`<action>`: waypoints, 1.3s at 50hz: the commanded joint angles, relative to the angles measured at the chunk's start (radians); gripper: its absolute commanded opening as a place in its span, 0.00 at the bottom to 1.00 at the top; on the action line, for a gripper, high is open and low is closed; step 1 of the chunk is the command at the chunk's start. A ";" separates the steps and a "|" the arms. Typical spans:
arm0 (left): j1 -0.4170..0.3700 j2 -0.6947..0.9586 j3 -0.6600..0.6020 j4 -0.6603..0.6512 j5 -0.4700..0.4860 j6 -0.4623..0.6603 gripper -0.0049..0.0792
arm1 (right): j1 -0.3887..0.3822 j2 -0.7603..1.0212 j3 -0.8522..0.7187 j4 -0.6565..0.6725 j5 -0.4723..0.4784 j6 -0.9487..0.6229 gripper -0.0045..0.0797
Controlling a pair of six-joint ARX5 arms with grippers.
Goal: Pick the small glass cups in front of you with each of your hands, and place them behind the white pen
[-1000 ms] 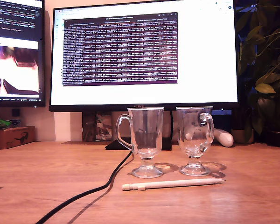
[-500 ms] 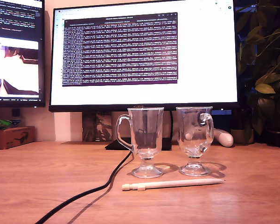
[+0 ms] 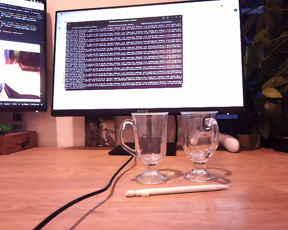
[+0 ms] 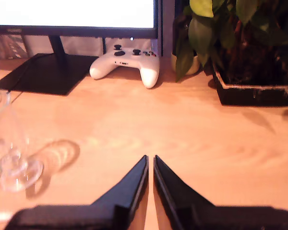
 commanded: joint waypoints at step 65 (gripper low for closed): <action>-0.041 -0.183 -0.023 -0.221 -0.159 -0.064 0.04 | 0.011 -0.227 -0.028 -0.084 0.001 0.079 0.04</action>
